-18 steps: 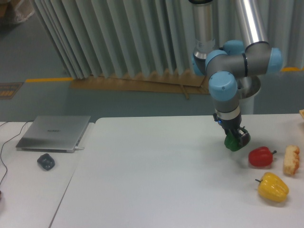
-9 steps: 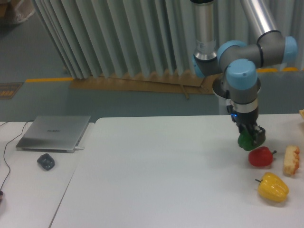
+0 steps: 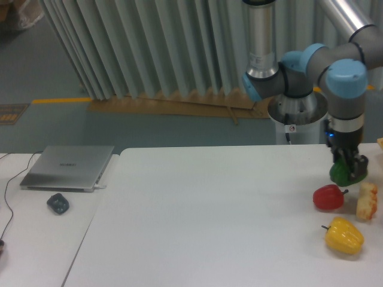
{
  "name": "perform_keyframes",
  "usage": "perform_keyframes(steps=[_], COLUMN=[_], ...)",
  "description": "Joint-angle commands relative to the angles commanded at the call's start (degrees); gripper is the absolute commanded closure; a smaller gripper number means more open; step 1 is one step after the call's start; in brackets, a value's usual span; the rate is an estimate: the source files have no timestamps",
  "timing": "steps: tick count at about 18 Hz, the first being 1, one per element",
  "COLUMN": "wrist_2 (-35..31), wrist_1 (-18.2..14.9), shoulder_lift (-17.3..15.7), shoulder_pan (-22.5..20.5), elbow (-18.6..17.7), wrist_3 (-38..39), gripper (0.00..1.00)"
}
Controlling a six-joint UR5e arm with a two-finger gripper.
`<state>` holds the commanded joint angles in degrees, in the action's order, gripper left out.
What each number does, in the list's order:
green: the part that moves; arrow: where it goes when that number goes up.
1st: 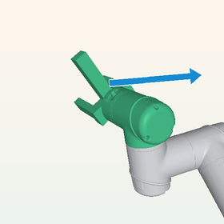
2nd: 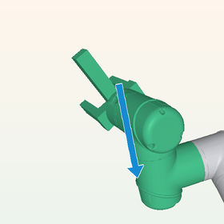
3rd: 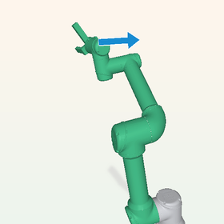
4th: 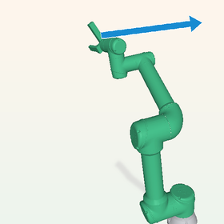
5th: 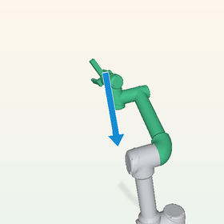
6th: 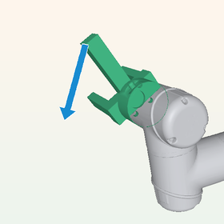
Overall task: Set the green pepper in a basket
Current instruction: 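Lift the green pepper and carry it past the red pepper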
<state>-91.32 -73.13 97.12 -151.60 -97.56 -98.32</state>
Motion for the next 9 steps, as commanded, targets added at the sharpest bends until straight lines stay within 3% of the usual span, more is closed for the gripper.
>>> perform_keyframes(steps=[5,9], wrist_2=[0.53,1.05], wrist_1=[0.09,0.35], shoulder_lift=[0.53,3.07], shoulder_pan=[-5.62,-9.67], elbow=[2.9,5.45], wrist_3=[-11.25,-18.47], gripper=[0.53,0.52])
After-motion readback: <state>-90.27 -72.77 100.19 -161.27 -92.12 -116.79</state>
